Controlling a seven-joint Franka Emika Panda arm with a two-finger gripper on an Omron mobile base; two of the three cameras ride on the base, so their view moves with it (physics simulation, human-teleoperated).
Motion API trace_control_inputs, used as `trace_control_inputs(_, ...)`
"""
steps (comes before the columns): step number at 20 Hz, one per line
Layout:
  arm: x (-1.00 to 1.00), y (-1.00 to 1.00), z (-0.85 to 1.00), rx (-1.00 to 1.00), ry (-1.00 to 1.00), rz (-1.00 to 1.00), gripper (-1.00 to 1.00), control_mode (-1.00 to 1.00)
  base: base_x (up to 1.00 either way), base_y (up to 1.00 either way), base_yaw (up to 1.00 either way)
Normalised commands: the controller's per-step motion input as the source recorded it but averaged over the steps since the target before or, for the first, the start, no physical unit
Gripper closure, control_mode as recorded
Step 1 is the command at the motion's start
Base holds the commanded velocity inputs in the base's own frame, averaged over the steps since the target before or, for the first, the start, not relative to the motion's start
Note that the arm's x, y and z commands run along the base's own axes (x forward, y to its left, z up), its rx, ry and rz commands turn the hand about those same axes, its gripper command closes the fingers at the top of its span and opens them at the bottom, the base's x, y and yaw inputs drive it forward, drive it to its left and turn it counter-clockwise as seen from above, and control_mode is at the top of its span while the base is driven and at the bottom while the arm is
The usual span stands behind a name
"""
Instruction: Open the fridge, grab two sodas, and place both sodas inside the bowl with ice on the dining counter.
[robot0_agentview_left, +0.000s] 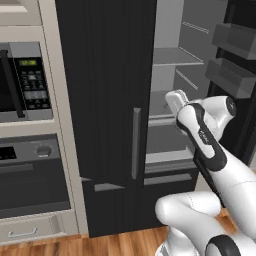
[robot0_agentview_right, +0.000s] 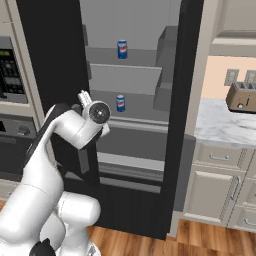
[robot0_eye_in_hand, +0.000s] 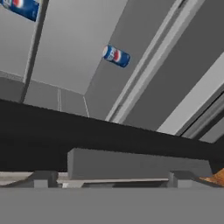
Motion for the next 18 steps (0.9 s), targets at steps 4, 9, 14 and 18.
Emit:
trace_control_inputs(4,0.34,-0.16,0.17,0.25,0.07,0.00,-1.00,-1.00,0.00,0.00,0.00)
trace_control_inputs(9,0.45,0.16,0.00,0.13,0.00,0.00,-1.00,-1.00,0.00,0.00,0.00)
trace_control_inputs(14,0.31,0.39,0.00,0.06,0.00,0.00,-1.00,-1.00,0.00,0.00,0.00)
trace_control_inputs(18,0.18,0.21,0.00,0.05,0.00,0.00,-1.00,-1.00,0.00,0.00,0.00)
